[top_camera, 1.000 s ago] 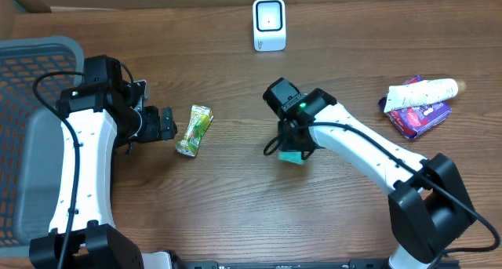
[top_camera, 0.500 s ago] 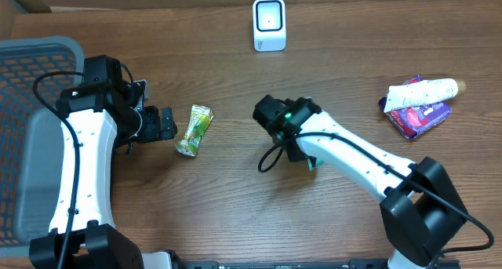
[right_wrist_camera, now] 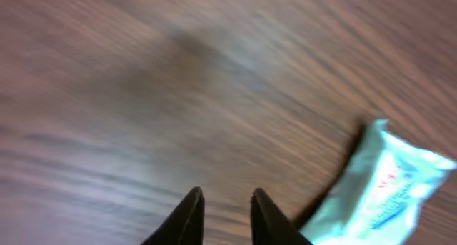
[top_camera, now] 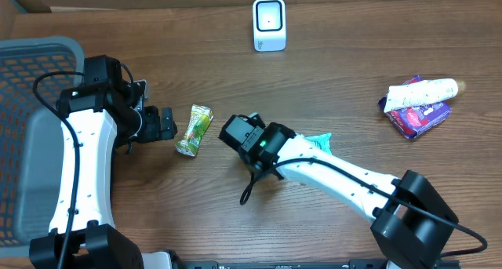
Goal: Scan the item barcode
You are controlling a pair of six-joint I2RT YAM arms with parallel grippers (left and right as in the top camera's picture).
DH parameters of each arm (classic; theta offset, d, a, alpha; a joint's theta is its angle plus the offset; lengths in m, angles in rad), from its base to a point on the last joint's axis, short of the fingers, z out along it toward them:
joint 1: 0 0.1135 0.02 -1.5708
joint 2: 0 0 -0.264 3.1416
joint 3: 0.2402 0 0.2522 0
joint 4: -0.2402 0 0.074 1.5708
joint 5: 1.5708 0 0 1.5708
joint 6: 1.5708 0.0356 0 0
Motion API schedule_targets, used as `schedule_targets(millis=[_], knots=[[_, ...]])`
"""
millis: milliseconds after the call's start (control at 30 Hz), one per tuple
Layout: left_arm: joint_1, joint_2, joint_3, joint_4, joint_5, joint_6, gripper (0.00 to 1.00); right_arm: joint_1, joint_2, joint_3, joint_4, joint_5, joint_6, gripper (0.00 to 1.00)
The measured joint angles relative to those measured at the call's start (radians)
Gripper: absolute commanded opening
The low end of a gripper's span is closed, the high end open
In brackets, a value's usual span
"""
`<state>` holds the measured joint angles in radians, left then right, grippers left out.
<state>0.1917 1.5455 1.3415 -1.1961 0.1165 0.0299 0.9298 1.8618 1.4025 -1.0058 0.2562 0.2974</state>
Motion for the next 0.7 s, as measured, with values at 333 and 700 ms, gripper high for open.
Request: schedule_targets(millis=[333, 700], knots=[[0.0, 0.0, 0.0, 0.0, 0.0, 0.0, 0.99, -0.145, 0.0, 0.015, -0.103, -0.076, 0.055, 0.54], [0.0, 0.0, 0.0, 0.0, 0.0, 0.0, 1.0, -0.179, 0.0, -0.103, -0.068, 0.082, 0.035, 0.53]])
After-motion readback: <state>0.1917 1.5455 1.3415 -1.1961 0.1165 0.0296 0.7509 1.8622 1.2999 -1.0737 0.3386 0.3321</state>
